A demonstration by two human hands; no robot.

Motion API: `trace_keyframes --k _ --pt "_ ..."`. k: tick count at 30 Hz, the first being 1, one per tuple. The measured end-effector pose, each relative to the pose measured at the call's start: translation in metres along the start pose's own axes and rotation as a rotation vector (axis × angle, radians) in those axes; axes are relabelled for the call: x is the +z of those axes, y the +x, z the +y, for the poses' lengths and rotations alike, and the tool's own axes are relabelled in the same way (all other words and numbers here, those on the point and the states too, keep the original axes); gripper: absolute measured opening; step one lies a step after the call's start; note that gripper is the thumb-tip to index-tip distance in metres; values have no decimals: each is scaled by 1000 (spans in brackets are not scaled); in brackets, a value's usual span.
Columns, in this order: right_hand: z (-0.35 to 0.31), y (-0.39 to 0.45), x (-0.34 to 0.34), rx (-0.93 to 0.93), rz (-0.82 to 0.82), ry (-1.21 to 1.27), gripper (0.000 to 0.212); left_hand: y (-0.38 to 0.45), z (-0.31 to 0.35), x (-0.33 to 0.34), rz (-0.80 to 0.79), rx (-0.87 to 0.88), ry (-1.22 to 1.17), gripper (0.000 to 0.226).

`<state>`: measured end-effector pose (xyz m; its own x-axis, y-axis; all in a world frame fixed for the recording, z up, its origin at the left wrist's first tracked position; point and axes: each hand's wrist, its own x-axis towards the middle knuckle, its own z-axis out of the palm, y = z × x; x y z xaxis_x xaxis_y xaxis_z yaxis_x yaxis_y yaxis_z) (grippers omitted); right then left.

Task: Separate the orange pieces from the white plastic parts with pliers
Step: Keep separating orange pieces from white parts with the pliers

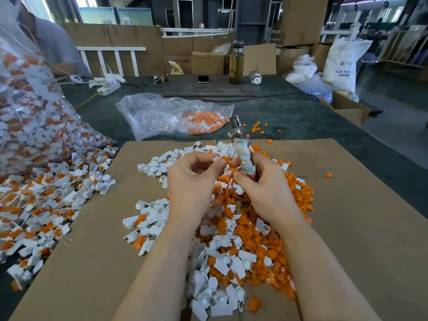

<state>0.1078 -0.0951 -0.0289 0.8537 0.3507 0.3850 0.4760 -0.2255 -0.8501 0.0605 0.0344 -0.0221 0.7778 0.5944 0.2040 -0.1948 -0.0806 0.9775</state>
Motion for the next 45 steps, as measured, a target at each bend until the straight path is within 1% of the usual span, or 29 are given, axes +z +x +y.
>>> trace_keyframes --k 3,6,10,13,16,22,26,37,45 --pt "1 0 -6 17 -53 -65 10 1 1 -3 0 -30 -97 12" --pt "0 0 -9 22 -71 -125 10 3 1 -5 -3 -40 -179 14" --pt "-2 -1 -9 2 -71 -154 10 5 0 -8 -4 -29 -202 15" --pt "-1 -1 -10 4 -110 -183 10 6 0 -10 -3 -31 -217 15" --pt "1 0 -7 -20 -106 -221 11 7 0 -11 -6 -29 -192 15" --pt "0 1 3 -51 44 -84 11 3 0 -5 -32 -17 26 16" --pt "1 1 5 -56 85 -103 11 1 0 -2 -62 -15 84 16" --pt "2 1 5 -93 84 -111 11 1 0 -3 -67 -26 111 16" --pt "4 1 5 -115 84 -204 12 1 -1 -3 -70 -16 108 20"
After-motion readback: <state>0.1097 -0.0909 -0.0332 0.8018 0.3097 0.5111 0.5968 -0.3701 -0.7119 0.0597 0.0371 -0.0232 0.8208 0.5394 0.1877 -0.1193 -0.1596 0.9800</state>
